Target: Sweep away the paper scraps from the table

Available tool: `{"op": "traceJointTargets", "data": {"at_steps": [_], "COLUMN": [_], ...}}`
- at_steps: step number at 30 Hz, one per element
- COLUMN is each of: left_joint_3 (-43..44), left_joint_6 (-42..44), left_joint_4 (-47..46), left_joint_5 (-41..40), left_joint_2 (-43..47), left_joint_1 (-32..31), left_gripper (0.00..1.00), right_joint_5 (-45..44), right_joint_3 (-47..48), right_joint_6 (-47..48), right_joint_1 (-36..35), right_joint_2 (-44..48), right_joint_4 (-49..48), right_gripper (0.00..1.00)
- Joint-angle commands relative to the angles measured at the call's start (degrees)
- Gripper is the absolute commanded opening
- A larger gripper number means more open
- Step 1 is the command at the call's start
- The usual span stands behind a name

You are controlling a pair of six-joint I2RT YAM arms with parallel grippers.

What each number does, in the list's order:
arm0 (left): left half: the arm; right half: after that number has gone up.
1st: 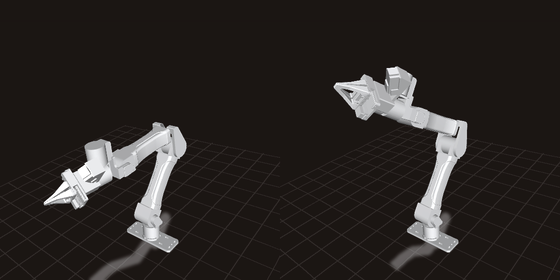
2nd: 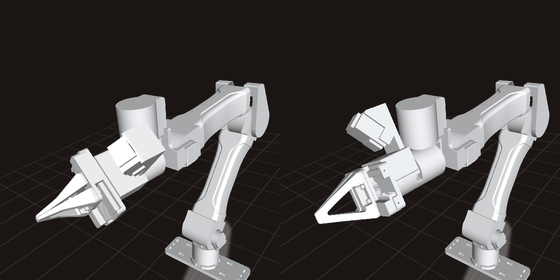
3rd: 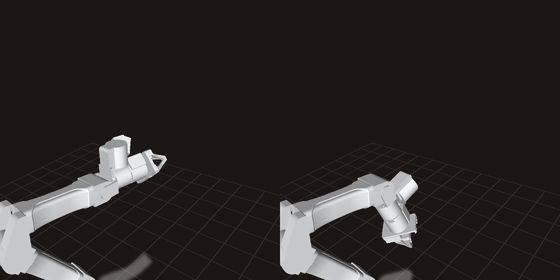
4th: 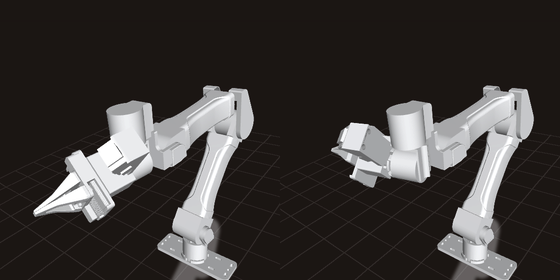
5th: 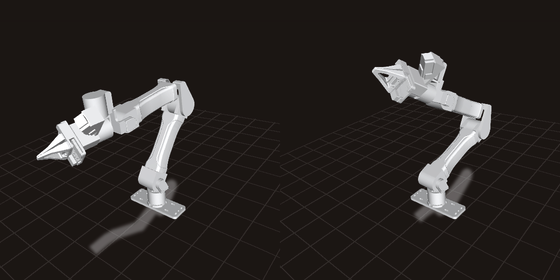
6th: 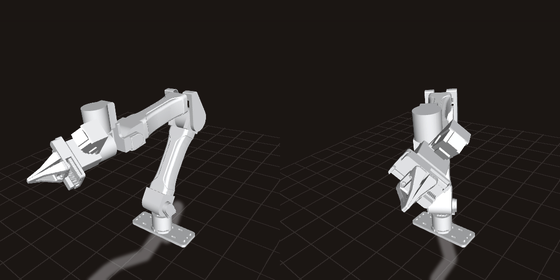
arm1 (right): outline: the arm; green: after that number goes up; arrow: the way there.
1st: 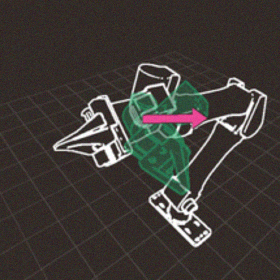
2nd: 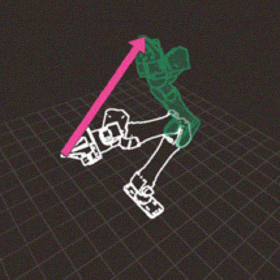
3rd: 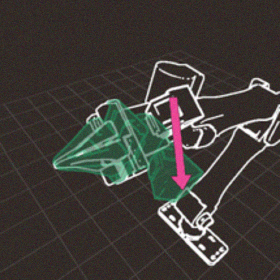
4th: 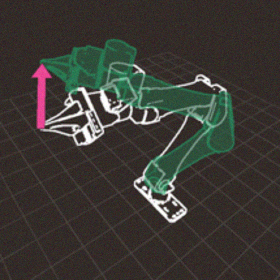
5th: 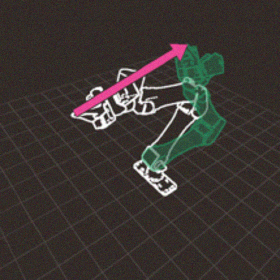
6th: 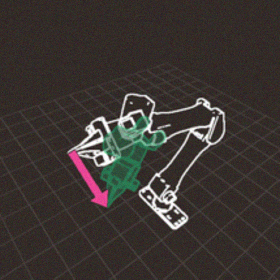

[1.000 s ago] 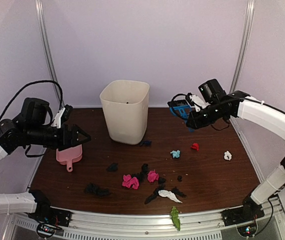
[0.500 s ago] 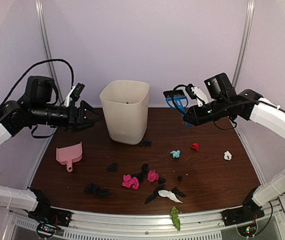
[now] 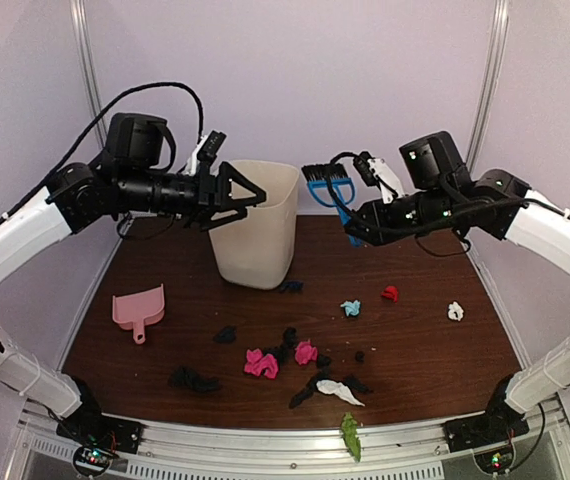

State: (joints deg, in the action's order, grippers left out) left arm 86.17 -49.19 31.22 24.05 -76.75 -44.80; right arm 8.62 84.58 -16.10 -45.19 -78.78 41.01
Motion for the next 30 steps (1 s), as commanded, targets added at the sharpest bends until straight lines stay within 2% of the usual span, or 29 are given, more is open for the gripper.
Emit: {"op": "traceJointTargets", "data": {"at_steps": [1, 9, 18, 27, 30], "left_joint_3": [4.66, 11.28, 13.28, 16.57, 16.68], "left_joint_6": [-0.99, -1.9, -3.14, -3.8, -4.01], "left_joint_4": [-4.41, -6.08, -6.07, -5.92, -5.91], "left_joint_5": [-3.08, -5.61, -4.5, -2.29, -2.16], "left_joint_2": [-5.64, -12.11, -16.69, -20.24, -20.73], "left_joint_1": [-0.92, -1.67, -1.74, -1.79, -1.79], "left_gripper": [0.72, 0.71, 0.61, 0.42, 0.27], "right_joint_5": [-2.03, -4.62, -6.47, -8.35, -8.36], "right_joint_3": [3.05, 5.3, 4.8, 5.87, 6.4], "right_joint_6": [-1.65, -2.41, -2.89, -2.65, -2.47], "right_joint_1": [-1.99, -6.07, -7.19, -7.37, -7.37], "right_joint_2": [-1.08, -3.66, -4.31, -4.78, -4.98], "right_joint_4": [0.71, 3.18, 2.31, 2.64, 2.95], "right_gripper": [0.0, 0.0, 0.0, 0.0, 0.0]}}
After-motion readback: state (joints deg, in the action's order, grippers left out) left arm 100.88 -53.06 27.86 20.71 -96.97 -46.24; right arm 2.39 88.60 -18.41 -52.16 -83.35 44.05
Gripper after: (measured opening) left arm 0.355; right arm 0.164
